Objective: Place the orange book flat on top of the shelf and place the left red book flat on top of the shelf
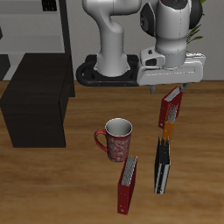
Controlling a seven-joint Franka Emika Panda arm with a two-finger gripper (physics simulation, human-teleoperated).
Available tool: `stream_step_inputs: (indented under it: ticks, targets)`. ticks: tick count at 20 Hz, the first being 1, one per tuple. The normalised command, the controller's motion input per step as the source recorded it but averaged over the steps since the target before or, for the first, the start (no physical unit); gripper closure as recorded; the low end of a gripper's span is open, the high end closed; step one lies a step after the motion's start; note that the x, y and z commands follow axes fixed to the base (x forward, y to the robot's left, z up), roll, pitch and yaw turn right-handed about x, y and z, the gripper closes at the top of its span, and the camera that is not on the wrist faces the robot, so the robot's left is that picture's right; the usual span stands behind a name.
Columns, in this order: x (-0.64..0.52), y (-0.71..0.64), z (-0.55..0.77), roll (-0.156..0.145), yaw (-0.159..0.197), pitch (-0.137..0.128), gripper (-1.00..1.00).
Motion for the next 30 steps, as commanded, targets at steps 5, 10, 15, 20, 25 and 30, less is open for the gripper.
stream_step_inputs:
  ticks: [5, 10, 15, 20, 25, 30]
  targets:
    - [0.05, 0.13, -0.24, 0.008, -0.028, -0.006, -1.00]
    - [0.05, -0.01, -0.33, -0.001, -0.032, 0.016, -1.00]
    - [0.03, 0.02, -0.25, -0.001, -0.016, 0.023, -1.00]
    - [0.02, 0.04, -0.31, 0.006, 0.019, 0.039, -1.00]
    - [0.05, -0.04, -0.26, -0.004, -0.002, 0.036, -1.00]
    - [0.08, -0.06, -0.21, 0.007, -0.006, 0.025, -1.00]
